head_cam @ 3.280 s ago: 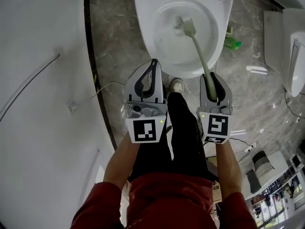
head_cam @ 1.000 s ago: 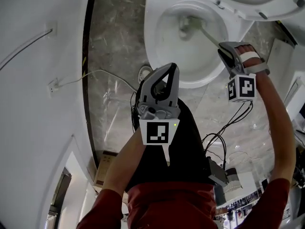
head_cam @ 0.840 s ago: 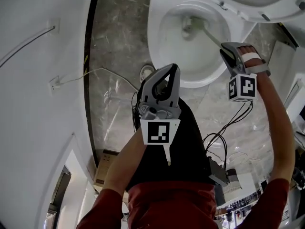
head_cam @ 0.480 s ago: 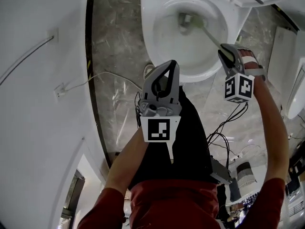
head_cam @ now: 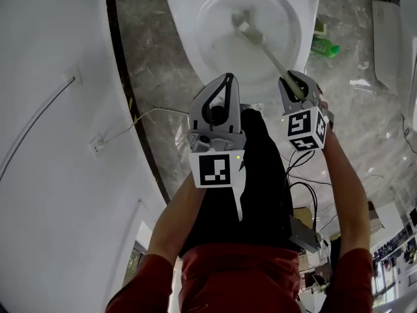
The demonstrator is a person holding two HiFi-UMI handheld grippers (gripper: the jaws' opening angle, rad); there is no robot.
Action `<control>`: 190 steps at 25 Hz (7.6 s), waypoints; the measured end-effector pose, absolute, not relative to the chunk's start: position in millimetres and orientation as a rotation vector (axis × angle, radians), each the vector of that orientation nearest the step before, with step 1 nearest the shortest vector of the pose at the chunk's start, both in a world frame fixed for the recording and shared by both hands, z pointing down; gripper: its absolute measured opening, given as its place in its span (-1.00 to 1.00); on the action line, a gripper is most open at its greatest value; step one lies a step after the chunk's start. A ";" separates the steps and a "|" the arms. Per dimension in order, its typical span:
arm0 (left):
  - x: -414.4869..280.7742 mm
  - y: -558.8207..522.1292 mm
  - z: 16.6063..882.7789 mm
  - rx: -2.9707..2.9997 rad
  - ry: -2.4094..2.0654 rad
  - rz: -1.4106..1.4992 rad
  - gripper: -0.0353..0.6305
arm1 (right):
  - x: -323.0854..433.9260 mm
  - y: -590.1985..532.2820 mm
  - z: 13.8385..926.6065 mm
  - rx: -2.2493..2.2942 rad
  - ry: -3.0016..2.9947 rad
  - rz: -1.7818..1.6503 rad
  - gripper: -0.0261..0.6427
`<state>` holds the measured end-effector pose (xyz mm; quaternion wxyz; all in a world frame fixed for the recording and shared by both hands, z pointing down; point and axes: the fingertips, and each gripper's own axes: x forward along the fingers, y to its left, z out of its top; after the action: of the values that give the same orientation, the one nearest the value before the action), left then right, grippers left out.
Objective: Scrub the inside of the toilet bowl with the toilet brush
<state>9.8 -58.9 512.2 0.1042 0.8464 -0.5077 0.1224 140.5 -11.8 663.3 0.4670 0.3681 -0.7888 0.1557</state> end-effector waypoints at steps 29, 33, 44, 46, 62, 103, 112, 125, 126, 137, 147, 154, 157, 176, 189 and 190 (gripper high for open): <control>-55.5 -104.6 512.2 2.547 -1.465 0.470 -0.88 | 6.1 -71.3 683.4 1.685 -1.470 2.599 -0.81; -67.8 -110.1 511.2 2.521 -1.512 0.470 -0.88 | -2.5 -82.9 678.5 1.560 -1.546 2.711 -0.86; -87.5 -115.3 509.4 2.482 -1.574 0.479 -0.88 | -29.0 -118.7 649.0 1.333 -1.704 2.834 -0.91; -87.7 -114.9 509.5 2.482 -1.575 0.480 -0.88 | -31.2 -114.8 650.1 1.318 -1.708 2.801 -0.91; -61.9 -94.9 521.9 2.450 -1.556 0.455 -0.88 | 8.3 -51.5 685.1 1.129 -1.623 2.444 -0.90; -65.3 -106.9 515.5 2.398 -1.665 0.413 -0.88 | 32.2 -99.1 702.9 1.027 -1.565 2.310 -0.90; -86.0 -106.6 515.7 2.333 -1.703 0.407 -0.88 | 18.9 -106.3 677.2 0.999 -1.579 2.321 -0.90; -91.7 -115.2 497.9 2.346 -1.739 0.377 -0.88 | 2.0 -107.4 673.4 0.895 -1.576 2.227 -0.89; -93.7 -113.5 500.6 2.340 -1.742 0.381 -0.88 | 3.6 -106.4 682.9 0.894 -1.564 2.208 -0.90; -99.1 -96.8 507.4 2.310 -1.745 0.400 -0.88 | 5.4 -91.1 694.8 0.848 -1.609 2.089 -0.89; -68.2 -95.4 442.5 2.380 -1.674 0.342 -0.88 | 24.1 -53.1 585.7 0.966 -1.800 2.130 -0.90; -43.9 -91.8 354.0 2.454 -1.630 0.258 -0.88 | 56.0 -21.3 471.7 1.195 -1.871 2.308 -0.90; -36.6 -86.6 313.4 2.461 -1.604 0.248 -0.88 | 70.4 -14.9 419.2 1.296 -1.944 2.259 -0.90; -1.2 -108.3 91.5 2.712 -1.558 -0.067 -0.88 | 130.8 -85.9 151.7 1.801 -2.414 0.770 -0.90; -12.9 -109.3 55.8 2.758 -1.670 -0.135 -0.88 | 149.6 -100.7 87.1 2.025 -2.284 0.115 -0.90; -16.4 -110.4 56.9 2.746 -1.681 -0.132 -0.88 | 149.9 -101.1 85.8 2.034 -2.268 0.076 -0.90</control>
<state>-16.4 -110.4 56.9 -0.0403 0.8515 -0.5212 -0.0408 149.9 -101.1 85.8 0.0471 0.6668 -0.7433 0.0250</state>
